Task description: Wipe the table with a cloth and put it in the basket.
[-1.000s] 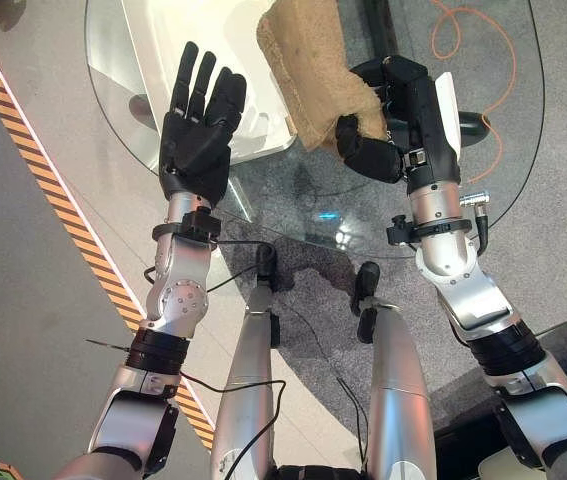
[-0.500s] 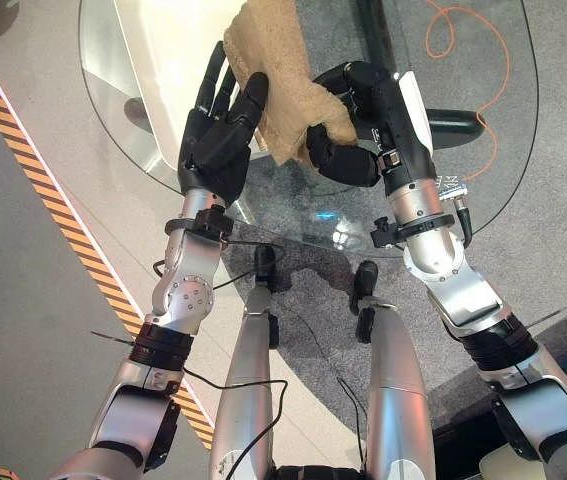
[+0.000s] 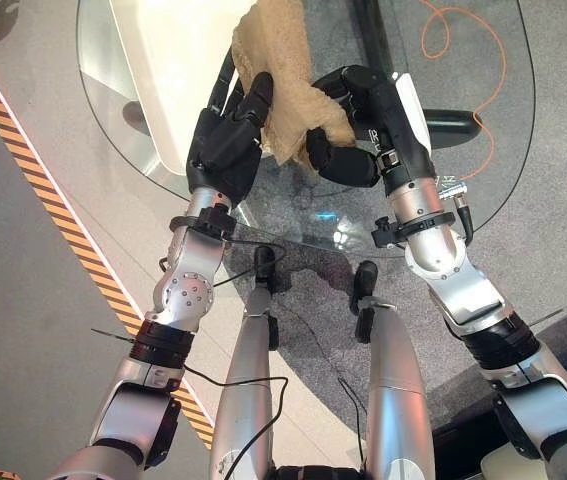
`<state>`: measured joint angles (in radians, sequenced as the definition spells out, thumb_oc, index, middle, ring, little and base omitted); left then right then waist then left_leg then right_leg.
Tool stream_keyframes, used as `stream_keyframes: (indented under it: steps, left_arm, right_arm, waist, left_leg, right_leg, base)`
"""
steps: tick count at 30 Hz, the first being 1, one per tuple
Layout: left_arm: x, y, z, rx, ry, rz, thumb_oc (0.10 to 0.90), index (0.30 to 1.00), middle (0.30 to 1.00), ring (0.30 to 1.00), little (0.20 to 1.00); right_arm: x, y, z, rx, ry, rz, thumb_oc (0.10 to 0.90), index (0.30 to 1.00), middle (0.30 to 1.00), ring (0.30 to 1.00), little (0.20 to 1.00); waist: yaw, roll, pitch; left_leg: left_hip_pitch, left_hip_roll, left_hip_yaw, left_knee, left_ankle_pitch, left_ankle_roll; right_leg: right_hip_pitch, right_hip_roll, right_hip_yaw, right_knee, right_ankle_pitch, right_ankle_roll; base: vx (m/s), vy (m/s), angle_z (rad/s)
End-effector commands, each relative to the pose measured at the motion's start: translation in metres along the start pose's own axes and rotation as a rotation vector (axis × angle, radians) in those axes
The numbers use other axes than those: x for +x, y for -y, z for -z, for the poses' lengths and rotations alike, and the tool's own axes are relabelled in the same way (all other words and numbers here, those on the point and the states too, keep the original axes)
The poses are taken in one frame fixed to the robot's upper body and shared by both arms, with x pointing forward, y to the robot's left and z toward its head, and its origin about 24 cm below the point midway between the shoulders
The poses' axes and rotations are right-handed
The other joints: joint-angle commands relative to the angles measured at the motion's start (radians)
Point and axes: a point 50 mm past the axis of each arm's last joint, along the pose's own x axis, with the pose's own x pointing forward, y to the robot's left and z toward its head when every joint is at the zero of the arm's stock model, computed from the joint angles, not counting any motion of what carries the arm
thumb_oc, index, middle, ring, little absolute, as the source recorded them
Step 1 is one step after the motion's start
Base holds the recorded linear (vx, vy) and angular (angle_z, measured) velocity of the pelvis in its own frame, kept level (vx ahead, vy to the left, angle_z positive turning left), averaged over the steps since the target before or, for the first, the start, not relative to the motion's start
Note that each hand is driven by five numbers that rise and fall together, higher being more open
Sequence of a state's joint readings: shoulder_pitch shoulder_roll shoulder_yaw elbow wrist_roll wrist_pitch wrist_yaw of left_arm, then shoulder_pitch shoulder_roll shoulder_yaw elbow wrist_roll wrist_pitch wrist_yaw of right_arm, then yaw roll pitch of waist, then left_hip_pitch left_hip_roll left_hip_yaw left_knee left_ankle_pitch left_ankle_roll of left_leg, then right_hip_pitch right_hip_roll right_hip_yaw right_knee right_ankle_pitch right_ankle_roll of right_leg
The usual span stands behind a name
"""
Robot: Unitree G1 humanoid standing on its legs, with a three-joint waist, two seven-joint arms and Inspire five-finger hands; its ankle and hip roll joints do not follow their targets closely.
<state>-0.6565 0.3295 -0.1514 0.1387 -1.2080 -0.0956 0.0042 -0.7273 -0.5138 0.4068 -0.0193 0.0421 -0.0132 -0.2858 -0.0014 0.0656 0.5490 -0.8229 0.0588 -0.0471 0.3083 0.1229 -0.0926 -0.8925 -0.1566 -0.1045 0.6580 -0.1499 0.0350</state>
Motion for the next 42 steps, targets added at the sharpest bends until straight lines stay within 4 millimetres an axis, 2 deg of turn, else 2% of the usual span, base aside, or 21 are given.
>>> stream_keyframes:
  steps: [1, 21, 22, 23, 24, 42]
  left_arm:
    - [0.020, 0.066, -0.021, -0.019, 0.101, 0.350, 0.800, 0.900, 0.900, 0.900, 0.900]
    - [0.019, 0.075, -0.020, -0.048, 0.099, 0.451, 0.800, 0.900, 0.900, 0.900, 0.900]
    - [0.019, 0.075, -0.021, -0.042, 0.105, 0.457, 0.438, 0.589, 0.589, 0.589, 0.538]
    - [0.018, 0.076, -0.021, -0.041, 0.107, 0.460, 0.226, 0.408, 0.408, 0.408, 0.326]
    - [0.018, 0.076, -0.021, -0.039, 0.108, 0.464, 0.100, 0.300, 0.300, 0.300, 0.200]
    - [0.017, 0.076, -0.023, -0.033, 0.130, 0.474, 0.100, 0.300, 0.300, 0.300, 0.200]
  right_arm:
    - [0.018, -0.002, -0.104, 0.104, 0.490, -0.033, 0.100, 0.300, 0.300, 0.300, 0.200]
    - [0.021, 0.002, -0.087, 0.072, 0.388, 0.015, 0.100, 0.300, 0.300, 0.300, 0.200]
    - [0.021, 0.002, -0.087, 0.072, 0.387, 0.014, 0.100, 0.300, 0.300, 0.300, 0.200]
    - [0.021, 0.002, -0.087, 0.073, 0.386, 0.014, 0.100, 0.300, 0.300, 0.300, 0.200]
    - [0.021, 0.002, -0.087, 0.072, 0.385, 0.014, 0.100, 0.300, 0.300, 0.300, 0.200]
    - [0.020, 0.001, -0.086, 0.071, 0.383, 0.011, 0.100, 0.300, 0.300, 0.300, 0.200]
  waist:
    - [0.013, -0.022, -0.029]
    - [0.007, -0.024, -0.029]
    - [0.007, -0.025, -0.029]
    - [0.007, -0.024, -0.029]
    - [0.007, -0.024, -0.029]
    - [0.007, -0.024, -0.029]
  left_leg:
    - [0.022, -0.032, 0.074, 0.089, -0.108, 0.062]
    - [0.017, -0.033, 0.073, 0.102, -0.119, 0.066]
    - [0.017, -0.033, 0.072, 0.102, -0.119, 0.066]
    - [0.017, -0.034, 0.072, 0.102, -0.119, 0.066]
    - [0.017, -0.035, 0.071, 0.102, -0.119, 0.067]
    - [0.009, -0.037, 0.070, 0.115, -0.128, 0.071]
  right_leg:
    - [0.062, 0.022, -0.019, -0.161, 0.102, 0.034]
    - [0.051, 0.021, -0.014, -0.148, 0.099, 0.033]
    - [0.051, 0.021, -0.014, -0.148, 0.099, 0.033]
    - [0.051, 0.022, -0.013, -0.147, 0.099, 0.032]
    - [0.051, 0.023, -0.013, -0.147, 0.099, 0.032]
    - [0.039, 0.023, -0.009, -0.137, 0.097, 0.032]
  base:
    - [0.00, 0.000, 0.00]
    - [0.00, 0.000, 0.00]
    - [0.00, 0.000, 0.00]
    - [0.00, 0.000, 0.00]
    - [0.00, 0.000, 0.00]
    - [0.00, 0.000, 0.00]
